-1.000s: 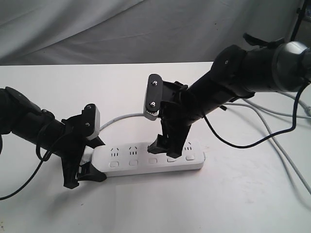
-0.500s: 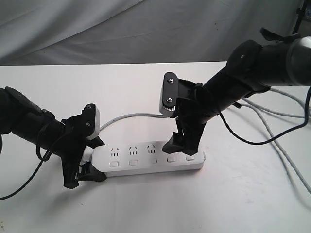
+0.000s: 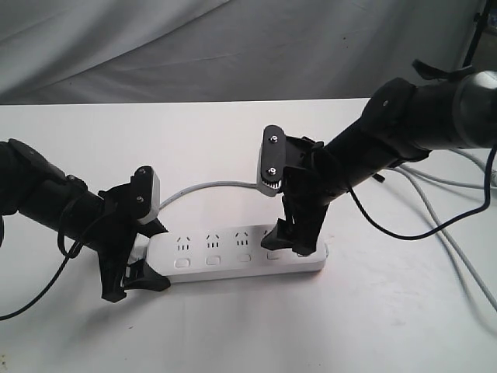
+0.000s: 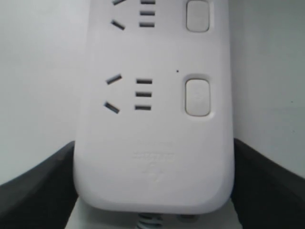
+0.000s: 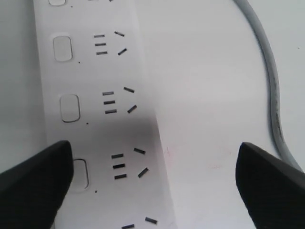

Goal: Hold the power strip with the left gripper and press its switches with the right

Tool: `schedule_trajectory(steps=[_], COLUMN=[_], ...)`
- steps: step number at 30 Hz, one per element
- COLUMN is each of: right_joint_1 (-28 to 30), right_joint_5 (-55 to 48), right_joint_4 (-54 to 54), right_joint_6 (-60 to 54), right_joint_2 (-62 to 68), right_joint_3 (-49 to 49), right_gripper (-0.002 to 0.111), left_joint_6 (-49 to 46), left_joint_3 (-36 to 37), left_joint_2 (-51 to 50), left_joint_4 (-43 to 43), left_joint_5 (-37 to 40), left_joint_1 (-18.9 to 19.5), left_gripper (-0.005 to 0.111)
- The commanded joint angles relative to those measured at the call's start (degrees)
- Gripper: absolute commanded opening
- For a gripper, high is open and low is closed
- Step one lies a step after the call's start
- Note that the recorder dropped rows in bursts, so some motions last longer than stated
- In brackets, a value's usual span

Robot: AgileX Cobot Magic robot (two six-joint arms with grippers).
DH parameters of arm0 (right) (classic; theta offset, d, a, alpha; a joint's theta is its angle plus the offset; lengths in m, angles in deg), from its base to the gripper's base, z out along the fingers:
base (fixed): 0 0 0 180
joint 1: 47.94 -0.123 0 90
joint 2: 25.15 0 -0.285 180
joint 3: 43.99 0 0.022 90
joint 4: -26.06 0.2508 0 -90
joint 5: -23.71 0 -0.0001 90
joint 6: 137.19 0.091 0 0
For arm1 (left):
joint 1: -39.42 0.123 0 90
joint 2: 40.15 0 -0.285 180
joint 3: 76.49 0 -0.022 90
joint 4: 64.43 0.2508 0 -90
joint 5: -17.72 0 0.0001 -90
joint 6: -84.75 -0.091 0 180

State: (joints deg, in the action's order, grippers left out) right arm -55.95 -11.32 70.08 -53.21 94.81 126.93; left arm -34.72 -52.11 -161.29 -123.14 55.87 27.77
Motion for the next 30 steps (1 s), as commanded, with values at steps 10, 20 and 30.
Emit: schedule_trajectory(steps=[10, 20, 30], right_joint_1=[0.1, 0.1, 0.1], right_joint_5=[1.7, 2.6, 1.5], right_joint_4=[0.3, 0.2, -1.7], right_joint_6=[-1.1, -1.3, -1.3], right_joint_2=[1.5, 2.6, 3.0], right_joint_3=[-0.4, -0.4, -0.4], right_gripper=[0.085, 0.085, 0.085], left_joint_6=[-0.5, -0.5, -0.5], left_joint_3=[-0.2, -0.2, -0.2], left_joint_2=[-0.1, -0.1, -0.1], left_joint_4=[0.4, 0.4, 0.4], left_joint_5=[-2.1, -2.1, -2.1], left_joint_1=[-0.4, -0.4, -0.4], left_gripper=[0.0, 0.0, 0.0])
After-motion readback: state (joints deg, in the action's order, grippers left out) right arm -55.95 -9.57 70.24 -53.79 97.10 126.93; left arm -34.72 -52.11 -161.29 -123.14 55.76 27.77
